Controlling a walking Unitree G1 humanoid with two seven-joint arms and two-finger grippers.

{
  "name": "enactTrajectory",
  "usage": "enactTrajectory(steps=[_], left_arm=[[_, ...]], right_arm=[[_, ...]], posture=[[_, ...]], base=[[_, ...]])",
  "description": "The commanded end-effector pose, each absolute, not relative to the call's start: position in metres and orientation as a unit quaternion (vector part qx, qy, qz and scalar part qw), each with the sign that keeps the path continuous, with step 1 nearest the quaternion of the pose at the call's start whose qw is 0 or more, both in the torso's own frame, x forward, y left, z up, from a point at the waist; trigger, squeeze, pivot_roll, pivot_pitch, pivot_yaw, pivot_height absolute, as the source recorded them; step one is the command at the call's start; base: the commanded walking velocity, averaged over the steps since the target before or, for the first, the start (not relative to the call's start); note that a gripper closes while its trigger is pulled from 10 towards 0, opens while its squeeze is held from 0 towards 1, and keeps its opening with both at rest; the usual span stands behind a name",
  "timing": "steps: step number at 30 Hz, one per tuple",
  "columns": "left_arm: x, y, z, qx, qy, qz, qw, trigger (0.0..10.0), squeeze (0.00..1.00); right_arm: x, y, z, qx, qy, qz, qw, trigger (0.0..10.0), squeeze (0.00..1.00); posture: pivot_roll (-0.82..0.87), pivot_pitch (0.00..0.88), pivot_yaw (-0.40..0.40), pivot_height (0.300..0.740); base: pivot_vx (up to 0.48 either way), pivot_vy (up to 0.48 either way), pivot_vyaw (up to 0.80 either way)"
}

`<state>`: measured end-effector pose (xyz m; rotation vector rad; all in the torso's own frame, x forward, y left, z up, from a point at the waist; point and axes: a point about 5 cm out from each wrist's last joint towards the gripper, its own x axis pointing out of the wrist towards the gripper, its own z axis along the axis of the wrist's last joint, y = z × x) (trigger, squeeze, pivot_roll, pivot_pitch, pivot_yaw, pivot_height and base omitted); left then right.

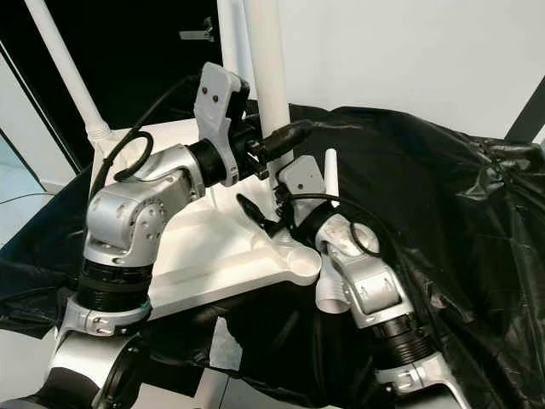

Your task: Building children table

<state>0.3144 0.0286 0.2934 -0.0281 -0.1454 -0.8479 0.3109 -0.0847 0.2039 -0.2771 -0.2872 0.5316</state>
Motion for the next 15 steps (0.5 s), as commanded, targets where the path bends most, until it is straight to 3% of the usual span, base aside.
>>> enactTrajectory(steps=[1, 6, 15], left_arm=[[0.317, 0.028, 0.299, -0.004, -0.076, -0.387, 0.919, 10.0, 0.00], [0.321, 0.023, 0.303, -0.006, -0.079, -0.357, 0.931, 10.0, 0.00], [0.321, 0.019, 0.307, -0.016, -0.080, -0.349, 0.934, 10.0, 0.00]], right_arm=[[0.315, -0.086, 0.206, -0.139, -0.144, 0.235, 0.951, 10.0, 0.00], [0.324, -0.087, 0.203, -0.127, -0.128, 0.161, 0.970, 10.0, 0.00], [0.331, -0.081, 0.203, -0.096, -0.123, 0.131, 0.979, 10.0, 0.00]], posture=[[0.00, 0.000, 0.019, 0.740], [0.00, 0.000, 0.023, 0.740], [0.00, 0.000, 0.026, 0.740]], base=[[0.000, 0.000, 0.00], [0.000, 0.000, 0.00], [0.000, 0.000, 0.00]])
